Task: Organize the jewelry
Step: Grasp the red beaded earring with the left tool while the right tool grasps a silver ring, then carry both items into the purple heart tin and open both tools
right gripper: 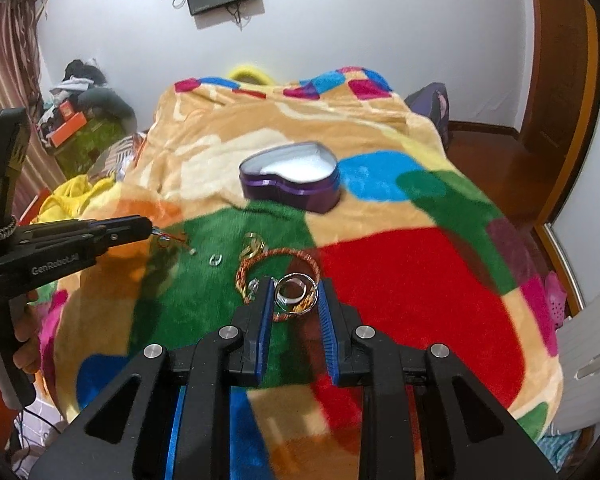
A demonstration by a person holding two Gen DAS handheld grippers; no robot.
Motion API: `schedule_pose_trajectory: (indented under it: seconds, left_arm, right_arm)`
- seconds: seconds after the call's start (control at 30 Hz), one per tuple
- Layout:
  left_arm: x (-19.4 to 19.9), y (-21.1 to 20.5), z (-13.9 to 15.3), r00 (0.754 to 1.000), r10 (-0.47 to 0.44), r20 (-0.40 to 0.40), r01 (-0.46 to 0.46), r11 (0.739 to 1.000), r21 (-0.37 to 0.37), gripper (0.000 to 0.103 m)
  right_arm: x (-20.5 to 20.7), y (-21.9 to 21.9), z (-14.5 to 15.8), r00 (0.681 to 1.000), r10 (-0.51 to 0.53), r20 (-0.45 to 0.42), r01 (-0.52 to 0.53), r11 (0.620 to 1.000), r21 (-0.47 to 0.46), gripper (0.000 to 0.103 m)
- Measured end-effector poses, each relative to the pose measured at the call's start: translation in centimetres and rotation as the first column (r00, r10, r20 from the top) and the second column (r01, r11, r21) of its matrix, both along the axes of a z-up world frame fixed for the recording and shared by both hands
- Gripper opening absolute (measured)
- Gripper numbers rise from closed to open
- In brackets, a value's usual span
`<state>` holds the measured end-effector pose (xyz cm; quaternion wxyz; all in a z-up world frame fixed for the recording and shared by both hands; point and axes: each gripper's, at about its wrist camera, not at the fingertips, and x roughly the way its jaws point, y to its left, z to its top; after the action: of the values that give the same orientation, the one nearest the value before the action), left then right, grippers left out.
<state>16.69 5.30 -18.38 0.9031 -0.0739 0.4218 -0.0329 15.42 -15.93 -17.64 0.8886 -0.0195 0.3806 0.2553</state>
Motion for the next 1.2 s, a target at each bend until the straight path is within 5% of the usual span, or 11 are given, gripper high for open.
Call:
schedule_pose_trajectory:
  seconds: [0.67, 1.2]
  left_arm:
    - [2.2, -1.3, 6.7, 0.981, -0.032, 0.190, 0.031, 0.999, 0.005, 0.007]
    - [6.2, -1.9, 6.4, 0.979, -0.058, 0.197, 0.062, 0.998, -0.016, 0.007]
  right_arm:
    - [2.7, 0.3, 4.2, 0.989, -0.020, 0.147, 0.014, 0.999, 0.040, 0.020]
    - [6.0, 1.5, 4.5, 0.984, -0.010, 0.181, -0.001, 0.998, 0.061, 0.020]
